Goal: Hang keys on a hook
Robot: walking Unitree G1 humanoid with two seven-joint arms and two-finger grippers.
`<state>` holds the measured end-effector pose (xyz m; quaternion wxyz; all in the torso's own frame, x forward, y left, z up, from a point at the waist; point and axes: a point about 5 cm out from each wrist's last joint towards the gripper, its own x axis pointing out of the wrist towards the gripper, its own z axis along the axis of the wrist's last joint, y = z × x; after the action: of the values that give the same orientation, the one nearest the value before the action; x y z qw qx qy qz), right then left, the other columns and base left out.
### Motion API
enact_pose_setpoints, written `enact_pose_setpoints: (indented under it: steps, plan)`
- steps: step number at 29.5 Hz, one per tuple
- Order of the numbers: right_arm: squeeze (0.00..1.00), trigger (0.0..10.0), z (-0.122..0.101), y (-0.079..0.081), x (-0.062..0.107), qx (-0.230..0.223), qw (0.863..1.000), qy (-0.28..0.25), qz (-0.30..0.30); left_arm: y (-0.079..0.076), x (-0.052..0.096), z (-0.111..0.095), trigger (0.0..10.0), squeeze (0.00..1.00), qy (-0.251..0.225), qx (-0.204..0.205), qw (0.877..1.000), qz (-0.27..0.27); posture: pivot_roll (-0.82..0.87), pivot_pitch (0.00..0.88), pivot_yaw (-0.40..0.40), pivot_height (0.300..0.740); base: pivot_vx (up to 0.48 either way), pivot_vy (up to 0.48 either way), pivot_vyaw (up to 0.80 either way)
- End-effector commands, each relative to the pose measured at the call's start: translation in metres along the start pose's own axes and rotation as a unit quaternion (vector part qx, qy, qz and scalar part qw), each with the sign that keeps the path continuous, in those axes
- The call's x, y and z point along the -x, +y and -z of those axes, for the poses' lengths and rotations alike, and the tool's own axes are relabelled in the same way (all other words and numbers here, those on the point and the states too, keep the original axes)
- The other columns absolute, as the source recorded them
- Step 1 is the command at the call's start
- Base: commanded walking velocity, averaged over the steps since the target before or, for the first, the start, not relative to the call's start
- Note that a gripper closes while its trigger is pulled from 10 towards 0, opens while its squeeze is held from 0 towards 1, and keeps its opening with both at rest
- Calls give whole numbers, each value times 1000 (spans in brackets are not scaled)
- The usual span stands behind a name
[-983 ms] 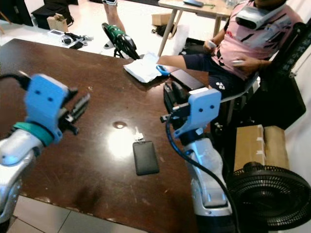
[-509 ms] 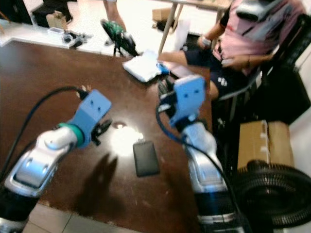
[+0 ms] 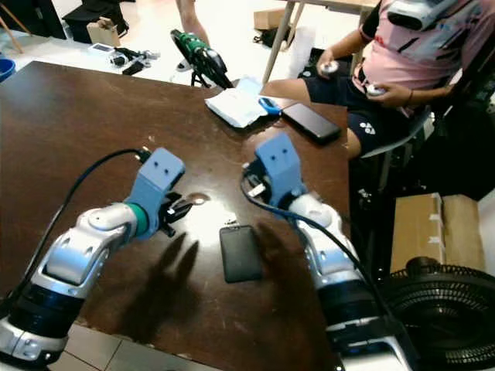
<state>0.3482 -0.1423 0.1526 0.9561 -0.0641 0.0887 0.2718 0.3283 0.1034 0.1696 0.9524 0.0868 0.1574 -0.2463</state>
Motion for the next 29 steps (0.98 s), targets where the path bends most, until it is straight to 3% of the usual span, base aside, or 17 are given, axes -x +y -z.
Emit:
enact_pose_setpoints:
  steps: [1, 2, 3, 5, 6, 7, 9, 12, 14, 17, 19, 20, 21, 22, 25, 29]
  plan:
    - [0, 10000, 5, -11, 0, -57, 998, 11, -4, 0, 3, -4, 10000, 0, -10, 22, 1000, 3, 58, 6, 94, 740, 0, 0, 0]
    - [0, 10000, 5, -11, 0, -57, 998, 11, -4, 0, 3, -4, 10000, 0, -10, 22, 1000, 3, 58, 6, 94, 740, 0, 0, 0]
    - [0, 10000, 5, -25, 0, -89, 996, 11, 9, -1, 5, -8, 10000, 0, -19, 29, 999, 6, 54, 8, 88, 740, 0, 0, 0]
    - [0, 10000, 5, -25, 0, -89, 996, 11, 9, -1, 5, -8, 10000, 0, -19, 29, 999, 6, 54, 8, 88, 740, 0, 0, 0]
    - [0, 10000, 5, -40, 2, -115, 993, 5, 27, -2, 5, -11, 10000, 0, -25, 32, 999, 7, 51, 12, 81, 740, 0, 0, 0]
    - [0, 10000, 5, -40, 2, -115, 993, 5, 27, -2, 5, -11, 10000, 0, -25, 32, 999, 7, 51, 12, 81, 740, 0, 0, 0]
    - [0, 10000, 26, -64, 13, -94, 991, 38, 92, -3, 7, -14, 10000, 0, -34, 37, 999, 8, 39, 18, 81, 740, 0, 0, 0]
    - [0, 10000, 35, -70, 15, -78, 989, 48, 118, -3, 7, -16, 10000, 0, -39, 40, 998, 8, 48, 21, 74, 740, 0, 0, 0]
    - [0, 10000, 28, -71, 12, -73, 989, 40, 119, -3, 8, -17, 10000, 0, -41, 43, 998, 6, 55, 26, 74, 740, 0, 0, 0]
    - [0, 10000, 4, -67, 2, -63, 993, 10, 98, -4, 9, -19, 10000, 0, -44, 48, 998, 5, 50, 29, 74, 740, 0, 0, 0]
    - [0, 10000, -19, -50, -12, -34, 998, -6, 44, -6, 10, -20, 10000, 0, -45, 53, 998, 6, 52, 31, 72, 740, 0, 0, 0]
    - [0, 10000, -19, -50, -12, -34, 998, -6, 44, -6, 10, -20, 10000, 0, -45, 53, 998, 6, 52, 31, 72, 740, 0, 0, 0]
    - [0, 10000, -26, -40, -19, -17, 1000, -5, 15, -7, 11, -21, 10000, 0, -45, 54, 997, 6, 60, 38, 63, 740, 0, 0, 0]
    - [0, 10000, -26, -40, -19, -17, 1000, -5, 15, -7, 11, -21, 10000, 0, -45, 54, 997, 6, 60, 38, 63, 740, 0, 0, 0]
    - [0, 10000, -29, -15, -34, 42, 998, 26, -42, -8, 14, -23, 10000, 0, -51, 58, 997, 0, 77, 43, 37, 740, 0, 0, 0]
    - [0, 10000, -20, -3, -45, 76, 994, 64, -54, -9, 18, -22, 10000, 0, -58, 68, 996, -10, 63, 20, 7, 740, 0, 0, 0]
